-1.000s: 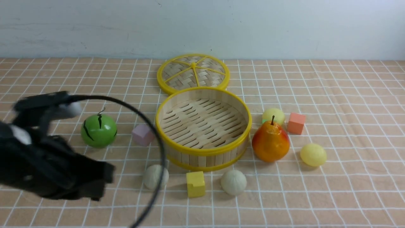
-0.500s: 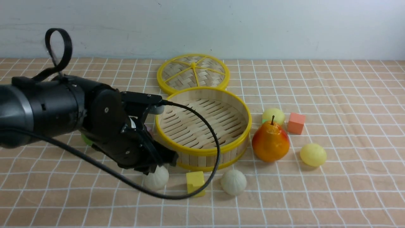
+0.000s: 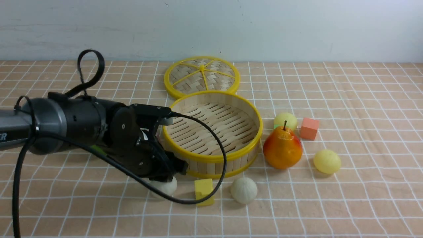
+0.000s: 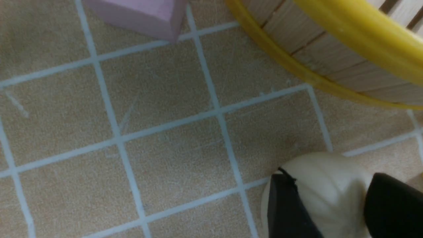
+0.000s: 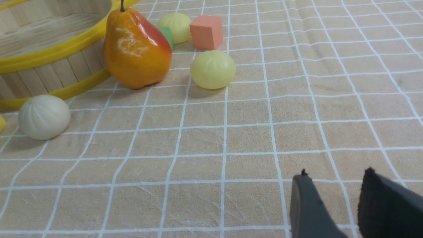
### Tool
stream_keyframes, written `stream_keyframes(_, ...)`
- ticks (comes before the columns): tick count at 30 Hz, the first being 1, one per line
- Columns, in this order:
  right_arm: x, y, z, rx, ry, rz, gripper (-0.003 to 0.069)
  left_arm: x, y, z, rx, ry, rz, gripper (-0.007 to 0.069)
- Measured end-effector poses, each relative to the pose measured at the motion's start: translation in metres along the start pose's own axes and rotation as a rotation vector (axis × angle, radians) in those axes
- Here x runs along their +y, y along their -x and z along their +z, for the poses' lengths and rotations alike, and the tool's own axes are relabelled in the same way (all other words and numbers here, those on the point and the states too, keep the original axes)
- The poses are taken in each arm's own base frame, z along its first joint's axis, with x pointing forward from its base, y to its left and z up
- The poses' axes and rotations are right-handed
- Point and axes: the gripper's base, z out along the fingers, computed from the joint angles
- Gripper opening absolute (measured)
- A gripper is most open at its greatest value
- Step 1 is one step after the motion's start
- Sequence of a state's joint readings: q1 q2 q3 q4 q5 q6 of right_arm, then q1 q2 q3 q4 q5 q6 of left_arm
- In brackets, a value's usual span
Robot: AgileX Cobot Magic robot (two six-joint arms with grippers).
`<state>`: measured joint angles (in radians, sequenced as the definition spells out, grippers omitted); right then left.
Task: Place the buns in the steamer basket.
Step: Use the left arm to grab a steamed stuffed bun, then use the left arm to put the steamed stuffed bun into the steamer, then use the left arm to grab a steamed stuffed bun
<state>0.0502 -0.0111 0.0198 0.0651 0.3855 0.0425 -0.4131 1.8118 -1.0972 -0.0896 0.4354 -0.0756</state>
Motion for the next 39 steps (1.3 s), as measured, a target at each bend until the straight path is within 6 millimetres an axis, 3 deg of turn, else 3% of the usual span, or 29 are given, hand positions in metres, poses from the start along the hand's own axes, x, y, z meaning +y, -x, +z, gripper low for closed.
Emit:
stream_keyframes(3,0.000,0.000,0.000,0.000,0.000,0.000,0.0241,0.000,-0.001,0.005,0.010,0.002,-0.001,0.0220)
stream_keyframes(6,0.000,0.000,0.000,0.000,0.000,0.000,0.0241,0.001,0.000,0.004,0.016,0.001,-0.006,0.0069)
stream_keyframes(8,0.000,0.000,0.000,0.000,0.000,0.000,0.0241,0.000,0.001,-0.001,0.027,-0.001,-0.007,0.0008)
stream_keyframes(9,0.000,0.000,0.000,0.000,0.000,0.000,0.0241,0.000,0.001,-0.004,0.031,-0.003,-0.009,0.0002)
stream_keyframes(13,0.000,0.000,0.000,0.000,0.000,0.000,0.0241,-0.007,0.018,-0.046,-0.009,-0.038,-0.024,-0.0006)
stream_keyframes(15,0.000,0.000,0.000,0.000,0.000,0.000,0.0241,-0.012,0.038,-0.073,-0.119,-0.062,0.004,-0.0006)
stream_keyframes(17,0.000,0.000,0.000,0.000,0.000,0.000,0.0241,-0.016,0.057,-0.087,-0.213,-0.073,0.044,-0.0006)
stream_keyframes(19,0.000,0.000,0.000,0.000,0.000,0.000,0.0241,-0.017,0.069,-0.085,-0.251,-0.075,0.065,-0.0006)
stream_keyframes(21,0.000,0.000,0.000,0.000,0.000,0.000,0.0241,-0.018,0.083,-0.063,-0.257,-0.069,0.090,0.0000)
stream_keyframes(22,0.000,0.000,0.000,0.000,0.000,0.000,0.0241,-0.018,0.083,-0.063,-0.258,-0.069,0.092,0.0001)
stream_keyframes(26,0.000,0.000,0.000,0.000,0.000,0.000,0.0241,-0.015,0.094,-0.001,-0.170,-0.030,0.142,0.0095)
stream_keyframes(28,0.000,0.000,0.000,0.000,0.000,0.000,0.0241,-0.014,0.095,0.011,-0.141,-0.021,0.153,0.0136)
stream_keyframes(30,0.000,0.000,0.000,0.000,0.000,0.000,0.0241,-0.014,0.099,0.018,-0.112,-0.012,0.154,0.0255)
stream_keyframes(32,0.000,0.000,0.000,0.000,0.000,0.000,0.0241,-0.015,0.108,0.007,-0.123,-0.013,0.140,0.0356)
stream_keyframes(35,0.000,0.000,0.000,0.000,0.000,0.000,0.0241,-0.027,0.123,-0.032,-0.185,-0.035,0.129,0.0468)
stream_keyframes(38,0.000,0.000,0.000,0.000,0.000,0.000,0.0241,-0.051,0.122,-0.075,-0.214,-0.068,0.182,0.0511)
stream_keyframes(39,0.000,0.000,0.000,0.000,0.000,0.000,0.0241,-0.053,0.122,-0.077,-0.213,-0.071,0.186,0.0511)
